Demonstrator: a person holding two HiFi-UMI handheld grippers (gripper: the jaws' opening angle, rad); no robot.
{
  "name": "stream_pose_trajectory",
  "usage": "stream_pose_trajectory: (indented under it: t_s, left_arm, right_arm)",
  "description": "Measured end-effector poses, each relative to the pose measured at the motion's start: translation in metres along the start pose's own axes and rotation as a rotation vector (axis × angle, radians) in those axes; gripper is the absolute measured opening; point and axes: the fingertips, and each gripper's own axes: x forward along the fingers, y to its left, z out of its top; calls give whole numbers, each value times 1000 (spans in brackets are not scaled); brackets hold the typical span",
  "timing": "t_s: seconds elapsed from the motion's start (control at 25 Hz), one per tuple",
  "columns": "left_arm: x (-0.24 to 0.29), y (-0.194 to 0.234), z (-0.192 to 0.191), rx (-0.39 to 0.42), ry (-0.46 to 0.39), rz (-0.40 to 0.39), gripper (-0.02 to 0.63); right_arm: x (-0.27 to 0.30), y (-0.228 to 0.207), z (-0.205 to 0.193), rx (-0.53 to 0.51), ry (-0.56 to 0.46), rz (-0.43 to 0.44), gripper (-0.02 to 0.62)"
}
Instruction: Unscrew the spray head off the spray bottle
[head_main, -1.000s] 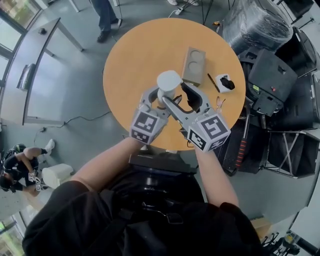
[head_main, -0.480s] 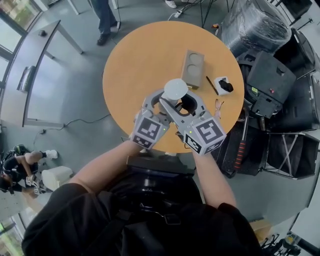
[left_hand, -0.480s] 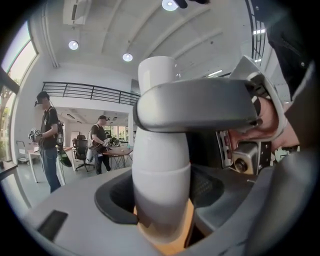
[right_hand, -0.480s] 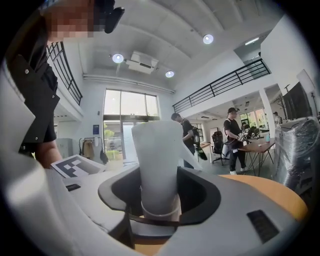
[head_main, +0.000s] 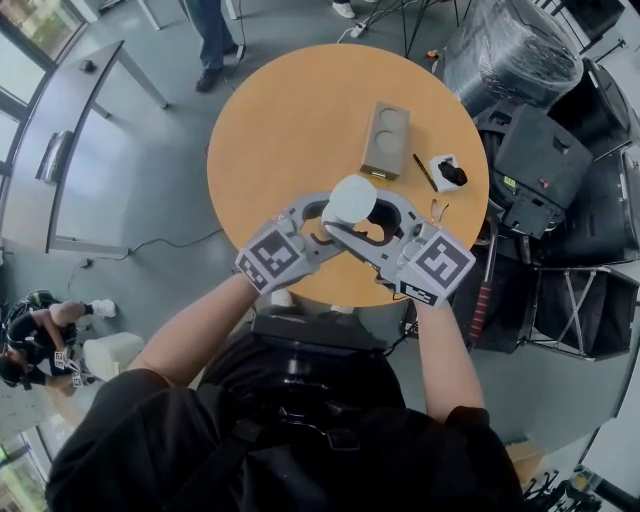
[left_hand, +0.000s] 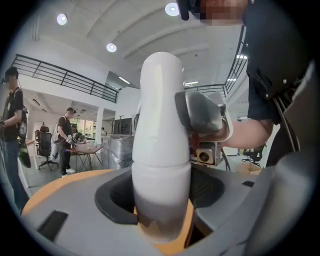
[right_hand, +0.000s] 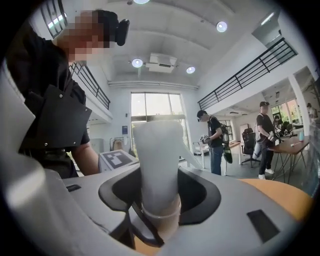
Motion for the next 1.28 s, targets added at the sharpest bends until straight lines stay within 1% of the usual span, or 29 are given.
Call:
stream_pose_trajectory:
  t_s: [0.08,0.16,0.2,0.24,0.32,0.4,0.48,0.56,0.64,0.68,0.72,0.76,0.88,1.12,1.28]
  left_arm:
    - [-1,-3,1,-15,2,-20,301]
    - [-2,1,2,-42,-4,7,301]
    - [-3,6,3,-60,-7,37,302]
    - [-3,12,3,-79,-9,74,302]
    - [-6,26,1,-107,-4,166,303]
    - [-8,39,-3,-108,14,260,304]
    - [-7,46,-5,-98,30,326,304]
    - [-6,46,-6,-86,42,363,304]
    - [-3,42,-6,-71,46,383,304]
    - [-2,40,-6,-66,44,386,304]
    - [0,38,-6,-63,41,381,304]
    - [1,35,-7,-63,38,369,303]
    - [4,25,-4,-53,24,291,302]
    - [-1,-2,7,-37,-41,66,301]
    - [-1,-19,10,-30,-57,-100,302]
  right_arm:
    - [0,1,1,4,-1,-6,224]
    - [2,-2,0,11,8,-42,242]
    - [2,-4,-2,14,17,-65,291]
    - [3,-7,-2,21,23,-92,324]
    - [2,-13,0,45,9,-158,342]
    - [1,-19,6,53,-19,-233,342]
    - [4,-22,9,38,-17,-300,342]
    - [8,-25,11,27,-6,-354,334]
    - [10,-29,10,13,5,-408,296]
    - [10,-31,9,3,12,-428,287]
    - [10,-32,9,-9,20,-438,255]
    - [9,-32,8,-20,26,-435,249]
    - [4,-26,9,-31,30,-364,239]
    - [-3,-2,19,-11,-20,-150,238]
    - [-11,7,20,17,-33,-34,238]
